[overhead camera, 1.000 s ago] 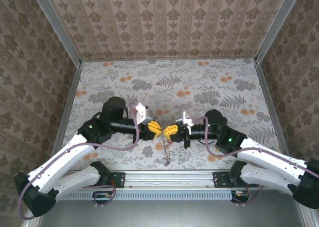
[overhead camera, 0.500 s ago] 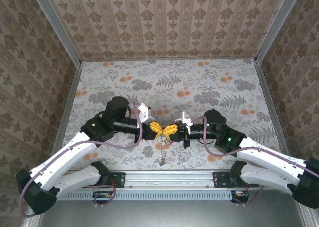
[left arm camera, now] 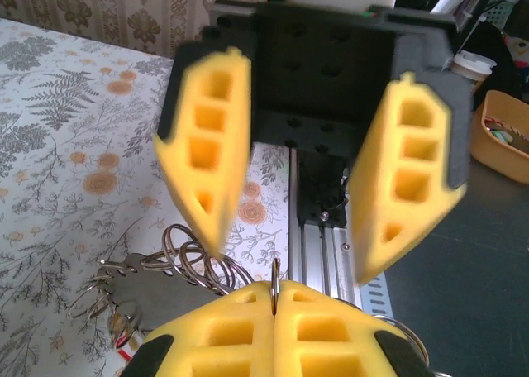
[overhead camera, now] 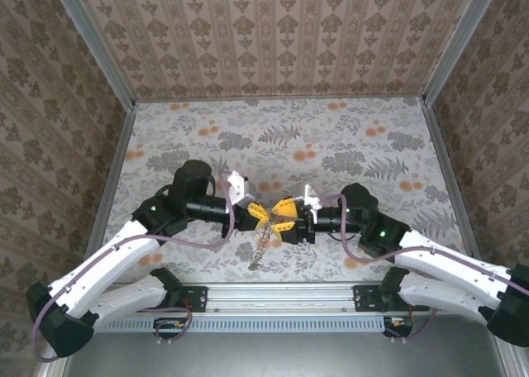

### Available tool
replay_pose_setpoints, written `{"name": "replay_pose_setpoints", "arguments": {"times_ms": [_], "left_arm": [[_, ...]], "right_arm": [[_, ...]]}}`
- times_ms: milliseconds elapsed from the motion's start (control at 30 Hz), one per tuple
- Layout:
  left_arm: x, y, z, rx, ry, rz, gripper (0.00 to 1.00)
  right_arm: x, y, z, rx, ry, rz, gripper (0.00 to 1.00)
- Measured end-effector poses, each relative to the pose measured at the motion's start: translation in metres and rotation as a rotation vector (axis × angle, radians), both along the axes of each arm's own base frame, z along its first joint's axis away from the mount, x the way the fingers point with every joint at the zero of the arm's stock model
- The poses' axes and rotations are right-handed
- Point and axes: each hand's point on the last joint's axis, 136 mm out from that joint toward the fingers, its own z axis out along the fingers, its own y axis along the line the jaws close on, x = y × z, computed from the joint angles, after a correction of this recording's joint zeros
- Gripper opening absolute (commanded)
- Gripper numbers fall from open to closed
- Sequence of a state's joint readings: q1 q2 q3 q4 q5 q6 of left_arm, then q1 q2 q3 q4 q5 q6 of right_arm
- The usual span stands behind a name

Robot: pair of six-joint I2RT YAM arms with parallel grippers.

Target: Put the keys on the keyring

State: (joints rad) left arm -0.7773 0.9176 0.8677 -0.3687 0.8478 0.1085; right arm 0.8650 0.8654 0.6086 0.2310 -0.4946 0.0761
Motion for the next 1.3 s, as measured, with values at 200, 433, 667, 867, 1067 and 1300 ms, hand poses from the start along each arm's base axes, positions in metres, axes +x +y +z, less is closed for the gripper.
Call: {"name": "replay_pose_setpoints", "arguments": {"times_ms": [200,433,667,867,1067,1300], "left_arm": [[-0.001,0.004,0.006,-0.013,-0.02,0.012,0.0],[0.002,0.009,0.011,-0.025,-0.044,0.045,0.0],[0.009,0.015,0.006,-0.016,-0.031,0.122,0.0],[0.019,0.027,-0.011,-0.023,0.023,0.254,0.0],[0.03,0.041,-0.004,-0.044,0.005,0.372,0.0],[0.042,0.055,-0.009,-0.059,0.022,0.466,0.0]], "right_arm": [[0.005,-0.033,0.01,0.006,-0.007,-0.162,1.0],[0.045,-0.059,-0.073,-0.238,0.261,-0.426,0.94],[0.051,-0.069,-0.162,-0.497,0.515,-0.508,0.86],[0.052,-0.053,-0.208,-0.658,0.65,-0.466,0.81],[0.061,-0.028,-0.223,-0.746,0.671,-0.418,0.65],[0.066,-0.007,-0.233,-0.824,0.665,-0.382,0.53]]}}
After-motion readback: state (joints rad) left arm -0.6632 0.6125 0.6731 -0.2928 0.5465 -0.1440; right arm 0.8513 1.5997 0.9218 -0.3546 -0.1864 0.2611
